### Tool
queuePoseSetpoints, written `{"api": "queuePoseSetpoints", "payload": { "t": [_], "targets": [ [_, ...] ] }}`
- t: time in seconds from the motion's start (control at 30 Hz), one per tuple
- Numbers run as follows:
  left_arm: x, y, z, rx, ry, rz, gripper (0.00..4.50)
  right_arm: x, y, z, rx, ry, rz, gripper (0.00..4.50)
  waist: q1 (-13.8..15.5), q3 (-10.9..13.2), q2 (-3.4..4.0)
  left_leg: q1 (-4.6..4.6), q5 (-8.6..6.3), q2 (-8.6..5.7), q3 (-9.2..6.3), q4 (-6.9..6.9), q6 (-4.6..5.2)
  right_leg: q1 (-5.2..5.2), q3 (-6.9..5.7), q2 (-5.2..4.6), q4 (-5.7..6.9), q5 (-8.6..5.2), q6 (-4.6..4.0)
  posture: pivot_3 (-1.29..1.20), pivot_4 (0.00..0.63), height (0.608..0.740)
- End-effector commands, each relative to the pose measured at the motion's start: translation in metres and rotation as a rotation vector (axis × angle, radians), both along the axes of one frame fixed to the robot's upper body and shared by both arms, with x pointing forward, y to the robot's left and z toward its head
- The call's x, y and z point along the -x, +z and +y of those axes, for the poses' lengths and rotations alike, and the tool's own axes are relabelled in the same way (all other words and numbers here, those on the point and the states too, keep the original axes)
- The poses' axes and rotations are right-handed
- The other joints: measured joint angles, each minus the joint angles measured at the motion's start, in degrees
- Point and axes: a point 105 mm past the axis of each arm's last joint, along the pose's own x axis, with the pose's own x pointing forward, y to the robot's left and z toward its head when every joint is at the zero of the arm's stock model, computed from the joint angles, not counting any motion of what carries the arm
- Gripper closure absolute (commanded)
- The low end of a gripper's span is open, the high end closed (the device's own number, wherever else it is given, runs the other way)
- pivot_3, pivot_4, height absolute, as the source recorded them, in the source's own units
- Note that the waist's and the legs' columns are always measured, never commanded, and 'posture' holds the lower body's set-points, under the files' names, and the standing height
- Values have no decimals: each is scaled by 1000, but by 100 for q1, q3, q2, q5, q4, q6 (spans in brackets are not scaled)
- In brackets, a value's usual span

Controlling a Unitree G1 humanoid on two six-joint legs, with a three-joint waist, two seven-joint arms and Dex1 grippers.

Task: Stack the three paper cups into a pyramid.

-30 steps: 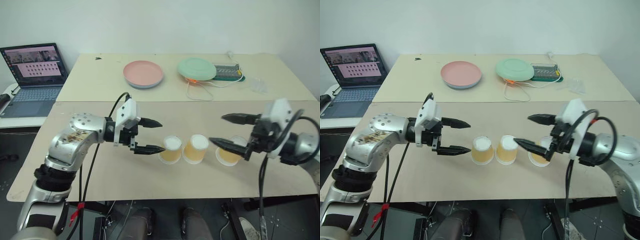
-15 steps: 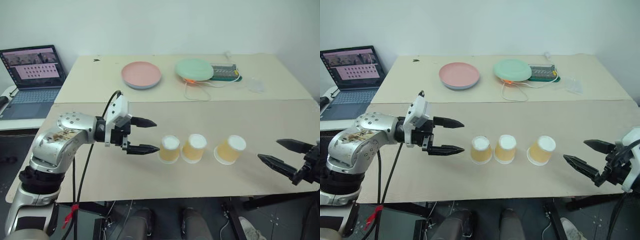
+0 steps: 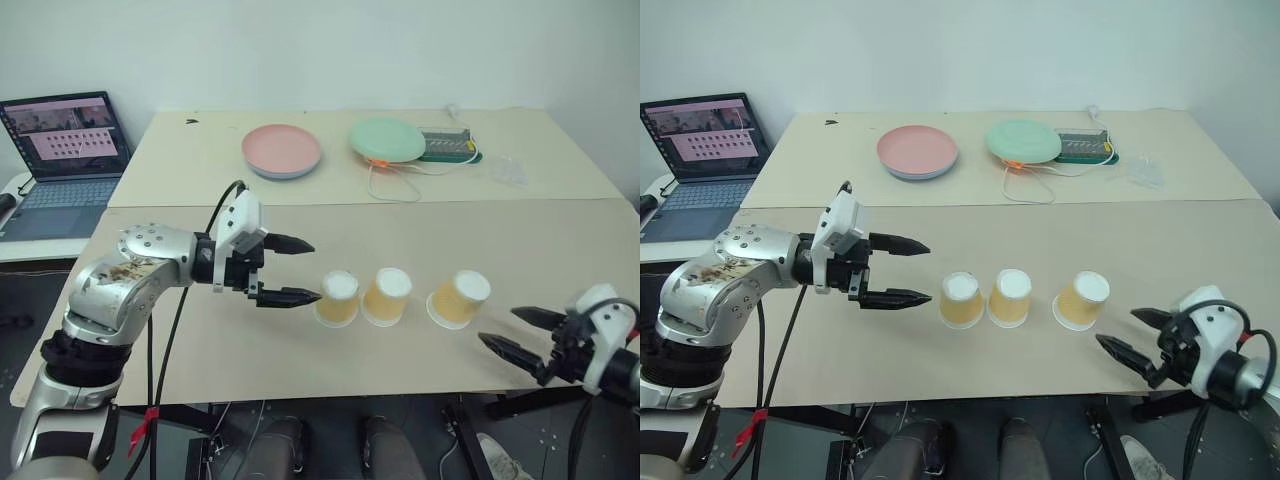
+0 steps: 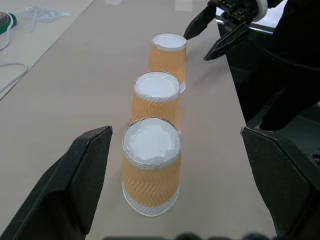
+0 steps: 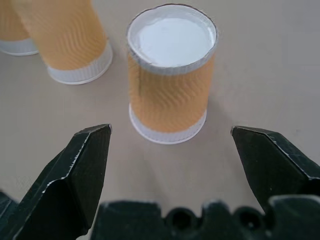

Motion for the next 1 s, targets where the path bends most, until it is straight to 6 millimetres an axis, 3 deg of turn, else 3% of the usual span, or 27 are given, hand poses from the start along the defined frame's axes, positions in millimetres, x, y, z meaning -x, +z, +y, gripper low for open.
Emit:
{"api": "queuePoseSetpoints", "payload": {
  "t": [0.03,0.33,0.63,1.0],
  "targets": [
    [5,12,0,6,-3,-51,111,-10,7,1,18,-1,-57,0,15,0,0,-1,0,0,0,0,0,-2,0,1,1,0,-1,0,150,715],
    [7,12,2,3,16,-49,111,-30,9,4,18,-2,-91,0,-10,0,1,-3,1,0,-1,0,-1,-4,1,4,3,1,-3,0,150,715],
    [7,11,1,2,20,-52,111,-52,19,21,-10,36,-140,0,2,0,1,-2,1,0,-1,0,0,-5,1,7,3,2,-5,0,150,715],
    [6,10,0,-11,20,-61,111,-63,20,28,-45,29,-159,0,4,0,1,-2,2,-1,-1,0,-1,-5,0,8,4,20,-33,0,150,715]
  ]
}}
